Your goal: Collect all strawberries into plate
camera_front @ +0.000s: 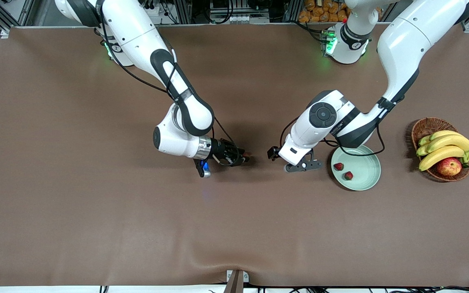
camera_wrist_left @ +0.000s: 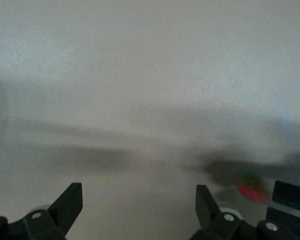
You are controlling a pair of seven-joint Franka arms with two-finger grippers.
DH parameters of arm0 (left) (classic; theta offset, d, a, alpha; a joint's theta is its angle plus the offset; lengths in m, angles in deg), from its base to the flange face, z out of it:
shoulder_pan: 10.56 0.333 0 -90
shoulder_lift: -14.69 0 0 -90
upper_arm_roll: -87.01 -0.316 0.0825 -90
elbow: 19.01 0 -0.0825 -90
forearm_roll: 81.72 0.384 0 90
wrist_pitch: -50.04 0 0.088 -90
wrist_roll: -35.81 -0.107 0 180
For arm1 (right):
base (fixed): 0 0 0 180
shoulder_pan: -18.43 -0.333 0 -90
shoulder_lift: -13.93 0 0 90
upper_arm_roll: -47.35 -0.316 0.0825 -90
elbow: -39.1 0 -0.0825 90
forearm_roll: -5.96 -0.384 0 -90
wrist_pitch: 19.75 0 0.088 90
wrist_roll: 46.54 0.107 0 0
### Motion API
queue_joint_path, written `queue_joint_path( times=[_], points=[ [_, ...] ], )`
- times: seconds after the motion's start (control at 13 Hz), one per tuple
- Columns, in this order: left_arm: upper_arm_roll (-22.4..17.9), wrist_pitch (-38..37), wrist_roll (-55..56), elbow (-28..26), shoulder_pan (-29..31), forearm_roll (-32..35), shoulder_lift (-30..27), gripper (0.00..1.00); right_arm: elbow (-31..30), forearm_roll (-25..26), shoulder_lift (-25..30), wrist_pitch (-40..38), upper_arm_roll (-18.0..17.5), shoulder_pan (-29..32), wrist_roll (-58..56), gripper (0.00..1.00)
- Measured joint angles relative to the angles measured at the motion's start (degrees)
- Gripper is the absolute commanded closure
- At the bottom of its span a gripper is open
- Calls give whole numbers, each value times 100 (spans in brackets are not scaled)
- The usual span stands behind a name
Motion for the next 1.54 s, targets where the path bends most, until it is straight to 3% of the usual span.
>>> queue_joint_path(
  times=[0.38, 0.62, 0.77, 1.15, 1.31, 1.54],
  points=[
    [-1, 3, 187, 7, -70, 0, 9, 0, 12, -4, 1, 14, 86, 106, 22, 0],
    [-9, 15, 295, 235, -353, 0, 126, 0, -94, 249, 73, 2, 139, 565, -1, 0],
    [-247, 27, 352, 574, -889, 0, 272, 0, -214, 1293, 286, -206, 148, 1006, 6, 0],
    [-1956, 58, 595, 1691, -3187, -9, 731, 13, -286, 4439, 1188, -2009, 167, 2331, -17, 0],
    [-2183, 314, 581, 1921, -3444, -9, 974, 18, -284, 5474, 1567, -2382, 161, 2591, -33, 0],
    [-2223, 638, 552, 2019, -3450, -4, 1211, 26, -186, 6599, 2260, -3085, 153, 2674, -116, 0]
  ],
)
